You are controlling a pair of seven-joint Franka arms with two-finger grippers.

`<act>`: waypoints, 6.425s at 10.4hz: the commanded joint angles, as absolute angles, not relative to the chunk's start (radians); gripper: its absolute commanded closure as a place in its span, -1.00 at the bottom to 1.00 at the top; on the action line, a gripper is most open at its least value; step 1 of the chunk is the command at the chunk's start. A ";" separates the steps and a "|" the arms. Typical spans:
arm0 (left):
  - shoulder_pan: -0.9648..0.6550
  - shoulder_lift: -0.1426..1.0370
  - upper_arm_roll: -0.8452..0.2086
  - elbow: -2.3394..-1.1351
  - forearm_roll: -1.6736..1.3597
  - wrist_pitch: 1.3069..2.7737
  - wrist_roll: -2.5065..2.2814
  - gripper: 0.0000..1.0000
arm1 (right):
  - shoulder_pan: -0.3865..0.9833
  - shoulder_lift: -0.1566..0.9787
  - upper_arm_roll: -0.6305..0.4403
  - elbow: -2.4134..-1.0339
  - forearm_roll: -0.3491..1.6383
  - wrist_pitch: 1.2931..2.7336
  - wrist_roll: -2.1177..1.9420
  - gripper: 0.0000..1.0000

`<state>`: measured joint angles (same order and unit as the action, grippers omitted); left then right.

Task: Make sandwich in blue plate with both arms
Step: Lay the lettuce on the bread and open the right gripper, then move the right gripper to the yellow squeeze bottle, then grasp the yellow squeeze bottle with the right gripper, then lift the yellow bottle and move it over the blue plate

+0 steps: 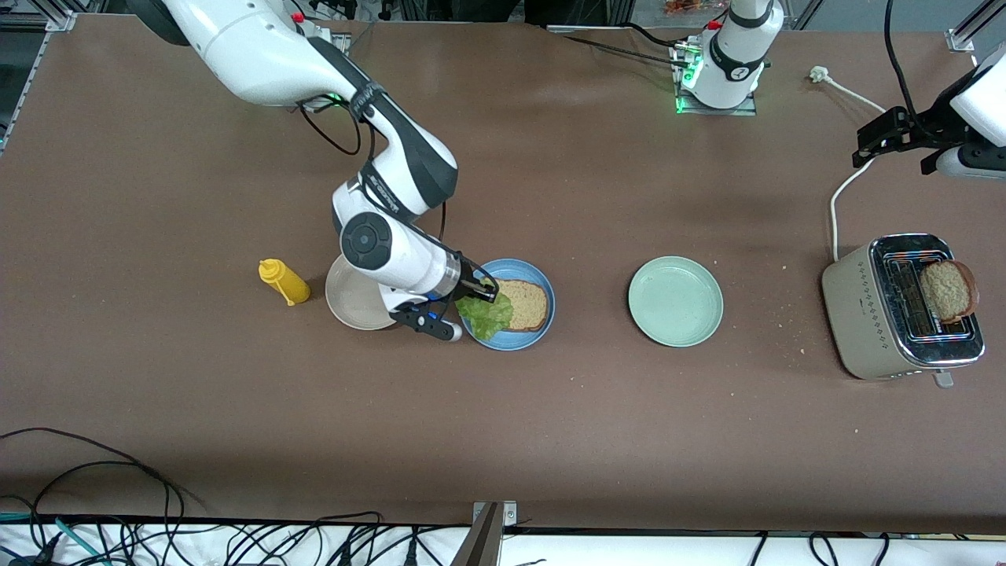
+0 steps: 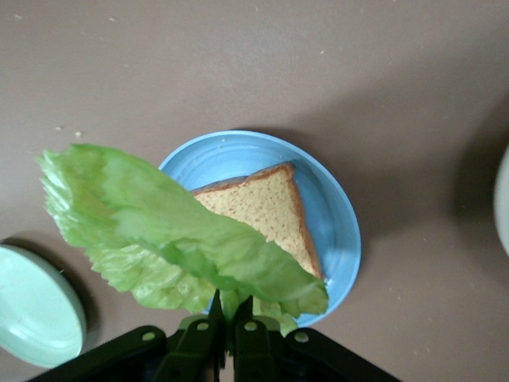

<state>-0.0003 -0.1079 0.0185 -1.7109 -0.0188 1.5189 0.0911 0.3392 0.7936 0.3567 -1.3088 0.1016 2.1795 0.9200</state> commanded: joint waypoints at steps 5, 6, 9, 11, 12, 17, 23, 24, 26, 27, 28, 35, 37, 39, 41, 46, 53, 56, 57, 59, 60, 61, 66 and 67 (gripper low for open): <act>0.003 -0.094 0.014 -1.690 0.020 1.509 0.092 -1.00 | 0.412 0.907 0.354 -1.305 0.075 2.385 0.930 -1.00; 0.002 -0.094 0.014 -1.690 0.020 1.509 0.092 -1.00 | 0.416 0.891 0.353 -1.304 0.039 2.381 0.930 -1.00; 0.002 -0.089 0.012 -1.690 0.047 1.509 0.094 -1.00 | 0.411 0.781 0.302 -1.307 -0.012 2.243 0.919 -1.00; 0.000 -0.086 0.011 -1.689 0.048 1.511 0.092 -1.00 | 0.411 0.691 0.256 -1.307 -0.113 2.081 0.910 -1.00; -0.002 -0.084 0.011 -1.689 0.048 1.511 0.092 -1.00 | 0.410 0.661 0.255 -1.308 -0.168 1.962 0.873 -1.00; -0.009 -0.083 0.011 -1.690 0.049 1.509 0.089 -1.00 | 0.405 0.525 0.123 -1.310 -0.221 1.457 0.426 -1.00; -0.003 -0.084 0.011 -1.690 0.048 1.509 0.094 -1.00 | 0.341 0.266 -0.157 -1.682 -0.088 1.539 -0.155 -1.00; -0.002 -0.084 0.011 -1.690 0.049 1.508 0.094 -1.00 | 0.328 0.246 -0.245 -1.736 0.020 1.593 -0.305 -1.00; 0.002 -0.084 0.011 -1.690 0.048 1.508 0.094 -1.00 | 0.321 0.265 -0.387 -1.765 0.182 1.643 -0.684 -1.00; 0.002 -0.084 0.011 -1.690 0.048 1.508 0.094 -1.00 | 0.289 0.294 -0.411 -1.770 0.258 1.652 -0.848 -1.00; 0.002 -0.084 0.011 -1.690 0.048 1.509 0.094 -1.00 | 0.231 0.329 -0.411 -1.770 0.323 1.664 -0.986 -1.00; 0.006 -0.084 0.017 -1.690 0.048 1.509 0.094 -1.00 | 0.066 0.604 -0.410 -1.764 0.886 1.668 -2.028 -1.00; 0.006 -0.083 0.015 -1.690 0.048 1.511 0.092 -1.00 | 0.055 0.658 -0.405 -1.761 1.007 1.623 -2.185 -1.00; 0.006 -0.083 0.015 -1.690 0.048 1.509 0.092 -1.00 | 0.054 0.727 -0.405 -1.761 1.174 1.537 -2.351 -1.00; 0.006 -0.083 0.015 -1.690 0.048 1.511 0.092 -1.00 | 0.054 0.773 -0.403 -1.761 1.229 1.505 -2.416 -1.00; 0.008 -0.077 0.015 -1.689 0.049 1.513 0.092 -1.00 | 0.055 0.788 -0.371 -1.756 1.229 1.502 -2.408 -0.33; 0.008 -0.077 0.017 -1.687 0.049 1.513 0.092 -1.00 | 0.101 0.759 -0.371 -1.656 1.122 1.502 -2.121 0.89; 0.008 -0.077 0.017 -1.687 0.049 1.513 0.092 -1.00 | 0.179 0.739 -0.370 -1.487 0.873 1.471 -1.802 0.89; 0.008 -0.077 0.017 -1.687 0.051 1.513 0.094 -1.00 | 0.225 0.739 -0.371 -1.461 0.826 1.468 -1.722 0.89; 0.006 -0.075 0.017 -1.687 0.051 1.513 0.092 -1.00 | 0.325 0.739 -0.374 -1.392 0.683 1.482 -1.511 0.89; 0.008 -0.075 0.017 -1.687 0.051 1.513 0.092 -1.00 | 0.381 0.742 -0.376 -1.359 0.623 1.497 -1.396 0.89; 0.006 -0.075 0.017 -1.687 0.051 1.513 0.092 -1.00 | 0.438 0.742 -0.374 -1.326 0.541 1.537 -1.328 0.89; 0.005 -0.057 0.015 -1.660 0.051 1.513 0.091 -1.00 | 0.720 0.747 -0.379 -1.260 0.127 1.682 -1.044 0.87; 0.005 -0.039 0.014 -1.639 0.051 1.511 0.091 -1.00 | 0.768 0.753 -0.374 -1.253 0.038 1.686 -0.987 0.87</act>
